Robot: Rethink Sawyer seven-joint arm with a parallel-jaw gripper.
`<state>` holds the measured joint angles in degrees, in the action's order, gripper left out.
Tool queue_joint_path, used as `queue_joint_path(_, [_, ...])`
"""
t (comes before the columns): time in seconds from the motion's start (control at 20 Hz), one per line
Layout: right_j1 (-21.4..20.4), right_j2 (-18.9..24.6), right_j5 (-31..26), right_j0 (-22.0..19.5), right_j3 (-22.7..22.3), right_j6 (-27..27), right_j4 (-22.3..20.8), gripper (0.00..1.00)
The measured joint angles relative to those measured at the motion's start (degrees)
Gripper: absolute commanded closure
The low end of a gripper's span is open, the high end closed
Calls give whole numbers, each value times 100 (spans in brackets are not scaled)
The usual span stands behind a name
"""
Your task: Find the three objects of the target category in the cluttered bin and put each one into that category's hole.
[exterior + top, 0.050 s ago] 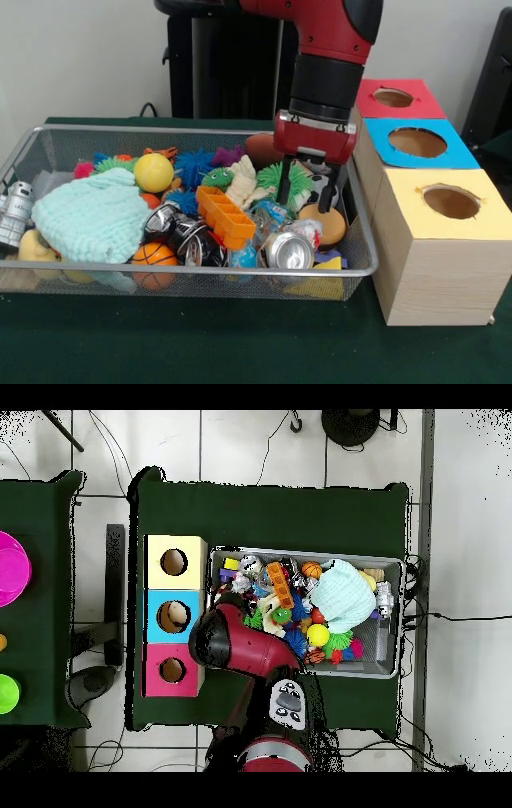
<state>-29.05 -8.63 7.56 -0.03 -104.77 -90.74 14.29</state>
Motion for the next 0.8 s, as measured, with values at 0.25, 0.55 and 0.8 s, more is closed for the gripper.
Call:
queue_joint_path(0.25, [121, 7, 272, 50, 0, -65, 55, 0])
queue_joint_path(0.55, [376, 14, 620, 105, 34, -264, 130, 0])
queue_joint_path(0.8, [561, 9, 845, 288, 40, -388, 269, 0])
